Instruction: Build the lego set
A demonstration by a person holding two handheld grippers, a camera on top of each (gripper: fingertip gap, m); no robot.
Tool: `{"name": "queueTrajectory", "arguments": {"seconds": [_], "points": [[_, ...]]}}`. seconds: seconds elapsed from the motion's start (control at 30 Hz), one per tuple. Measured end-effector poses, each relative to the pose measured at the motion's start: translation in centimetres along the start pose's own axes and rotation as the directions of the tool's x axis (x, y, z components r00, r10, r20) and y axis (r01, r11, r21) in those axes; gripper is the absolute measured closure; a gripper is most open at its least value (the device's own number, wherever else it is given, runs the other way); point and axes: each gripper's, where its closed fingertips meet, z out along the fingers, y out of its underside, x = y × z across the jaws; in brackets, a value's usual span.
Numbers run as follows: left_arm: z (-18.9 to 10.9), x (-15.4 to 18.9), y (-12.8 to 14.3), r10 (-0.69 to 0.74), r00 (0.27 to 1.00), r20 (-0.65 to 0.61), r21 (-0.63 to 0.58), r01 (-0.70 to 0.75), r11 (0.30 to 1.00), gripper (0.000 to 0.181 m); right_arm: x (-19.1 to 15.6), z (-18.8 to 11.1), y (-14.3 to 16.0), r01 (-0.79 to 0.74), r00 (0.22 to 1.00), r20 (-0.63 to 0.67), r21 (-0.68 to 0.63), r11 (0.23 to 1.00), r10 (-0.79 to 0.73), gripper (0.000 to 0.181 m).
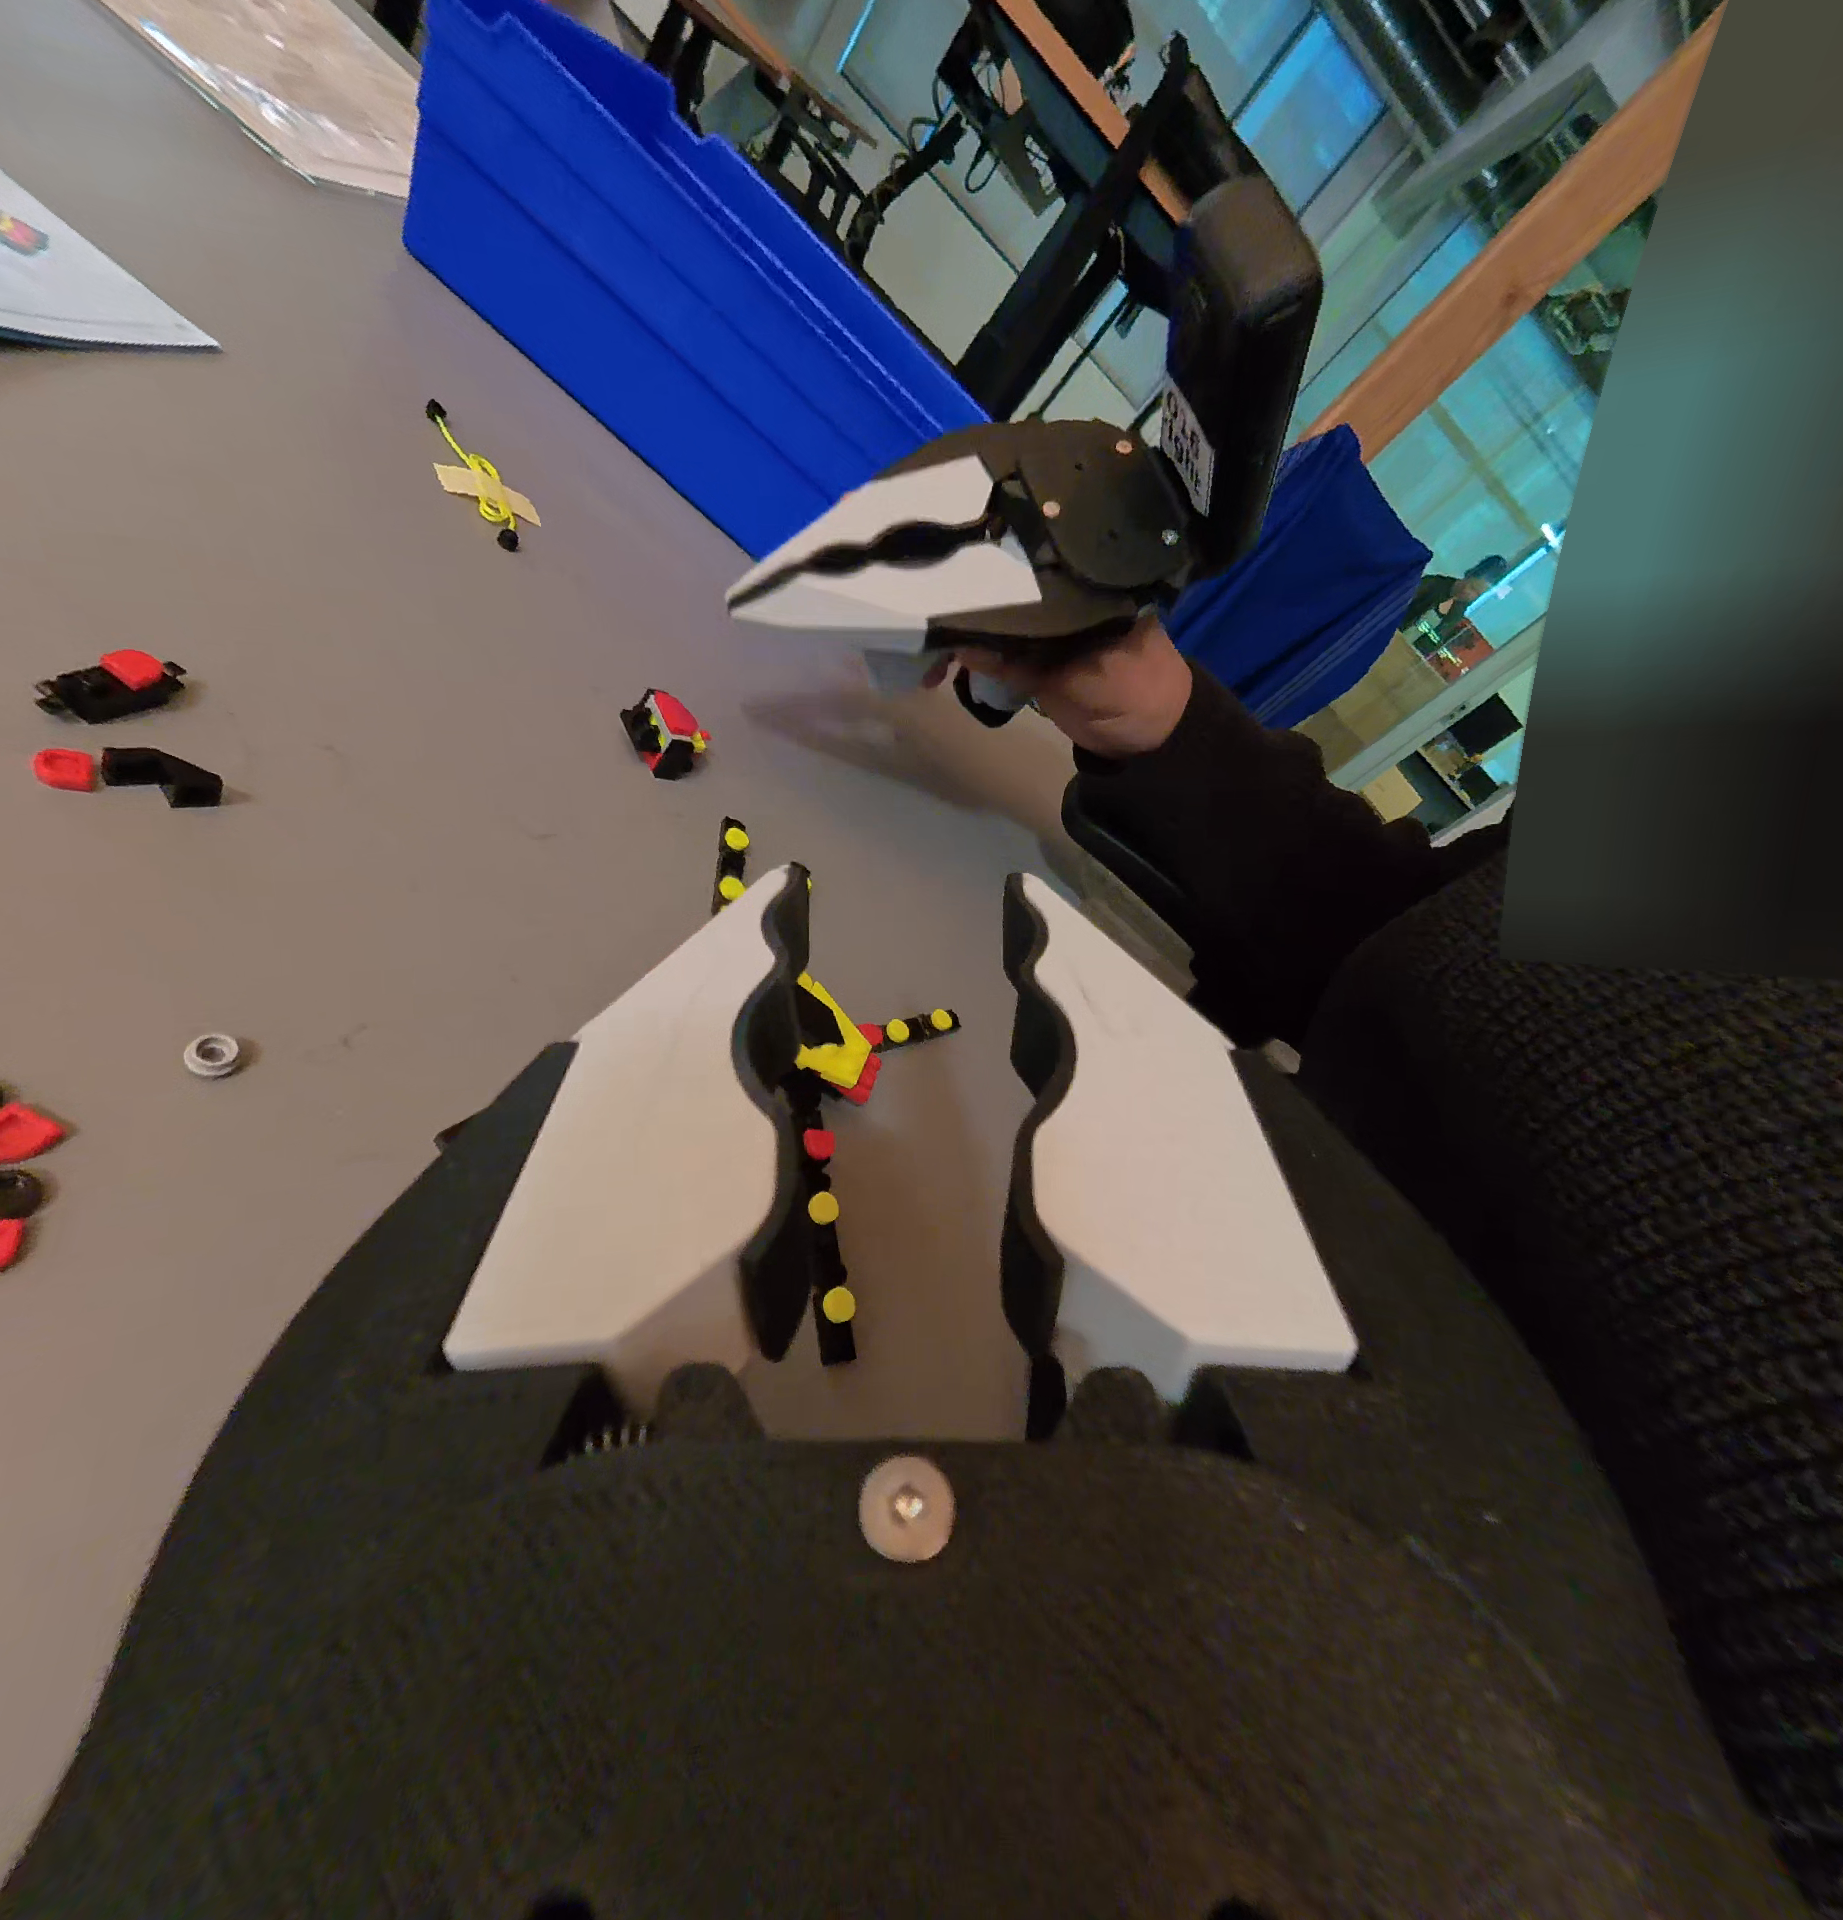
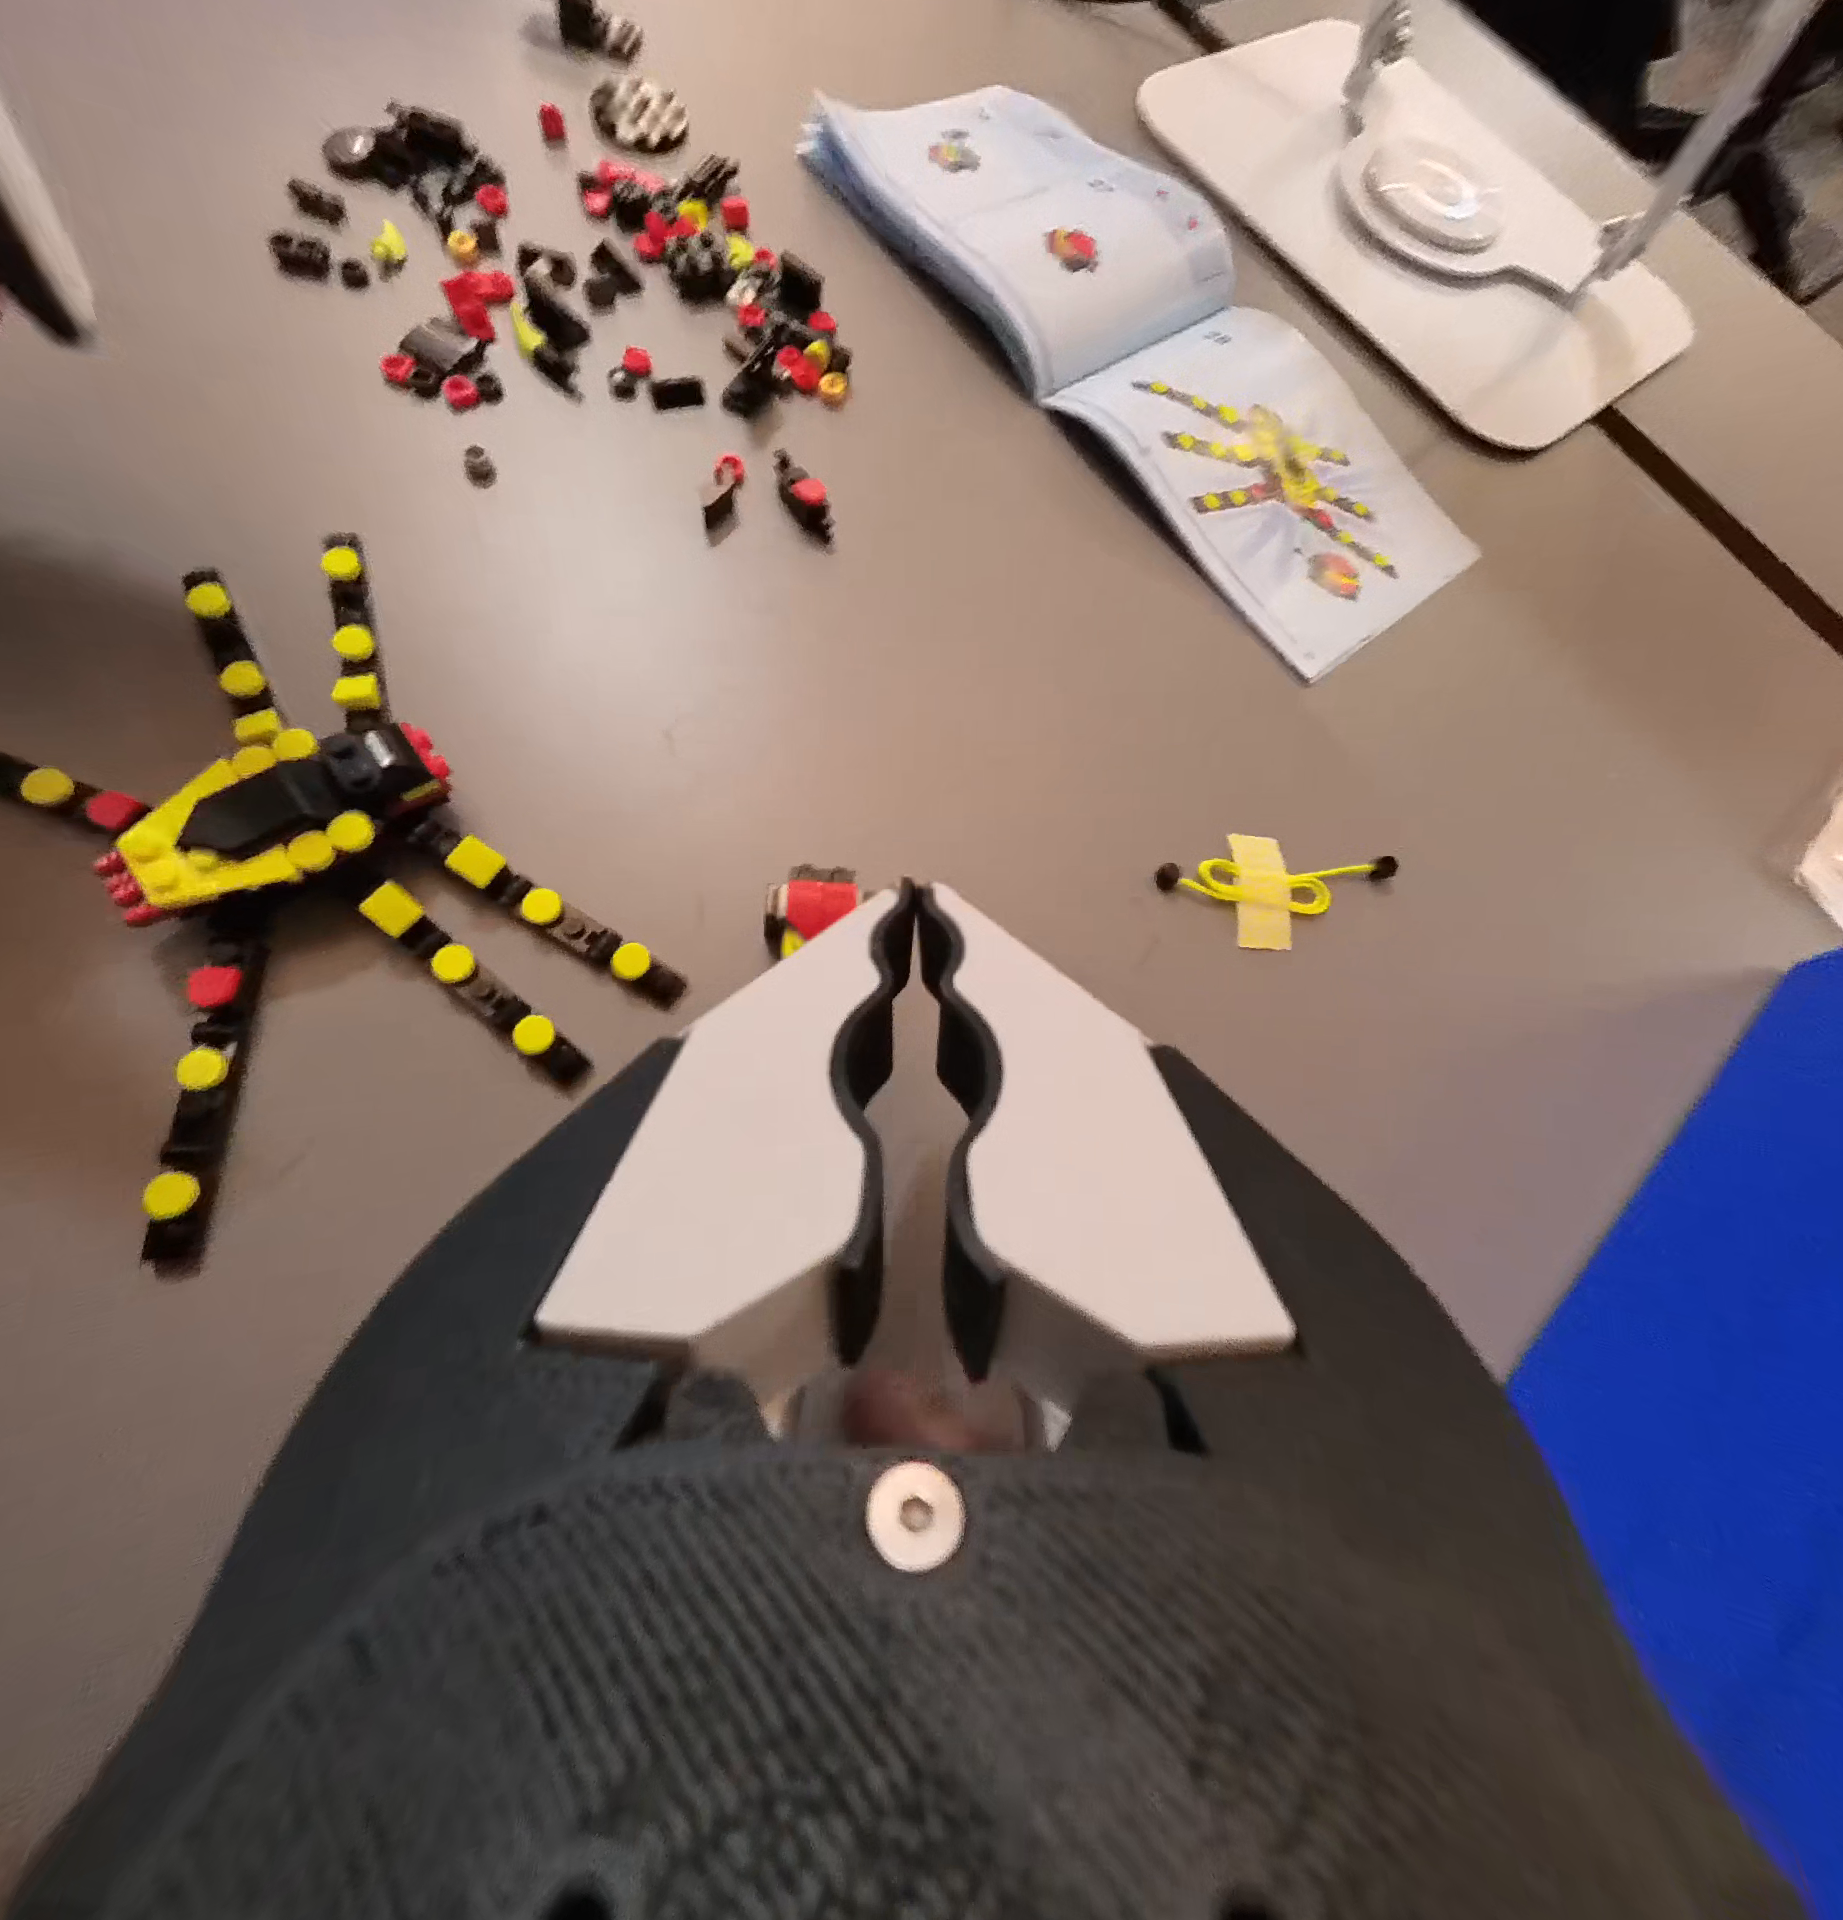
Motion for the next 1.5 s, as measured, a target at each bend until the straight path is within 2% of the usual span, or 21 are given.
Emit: {"name": "queueTrajectory", "arguments": {"seconds": [0.1, 0.23, 0.4, 0.53, 0.73, 1.07, 1.5], "points": [[0.3, -0.1, 0.4, -0.004, 1.0, 0.001, -0.022, 0.004, 1.0, 0.145, 2.3, -0.6, -0.6, -0.094, 0.988, -0.118, 0.041, 0.995, 0.099, 0.181], [0.2, 0.3, 0.6, -0.037, 0.999, -0.026, -0.028, 0.036, 0.999, 0.145, 1.9, -0.9, -1.3, -0.177, 0.983, -0.038, 0.109, 0.978, 0.182, 0.181], [0.3, 1.3, 0.5, -0.087, 0.992, -0.094, -0.024, 0.085, 0.996, 0.141, 1.0, -0.5, -1.1, -0.122, 0.993, 0.009, 0.094, 0.988, 0.122, 0.167], [0.9, 1.2, 1.5, -0.005, 0.999, -0.05, -0.082, 0.001, 0.997, 0.139, 1.1, -0.2, -0.4, -0.079, 0.997, -0.012, 0.05, 0.996, 0.08, 0.166], [1.4, 0.7, 2.8, 0.086, 0.996, 0.001, -0.152, -0.085, 0.985, 0.14, 0.9, 0.0, -0.2, -0.113, 0.993, 0.022, 0.048, 0.992, 0.112, 0.164], [1.1, 0.6, 1.9, 0.04, 0.999, -0.003, -0.105, -0.04, 0.994, 0.14, 0.2, 0.3, -0.3, -0.111, 0.993, 0.049, 0.044, 0.993, 0.109, 0.164], [1.1, 0.6, 1.9, 0.044, 0.999, 0.0, -0.104, -0.043, 0.994, 0.14, -0.5, 0.6, -0.3, -0.097, 0.993, 0.066, 0.028, 0.995, 0.095, 0.162]]}}
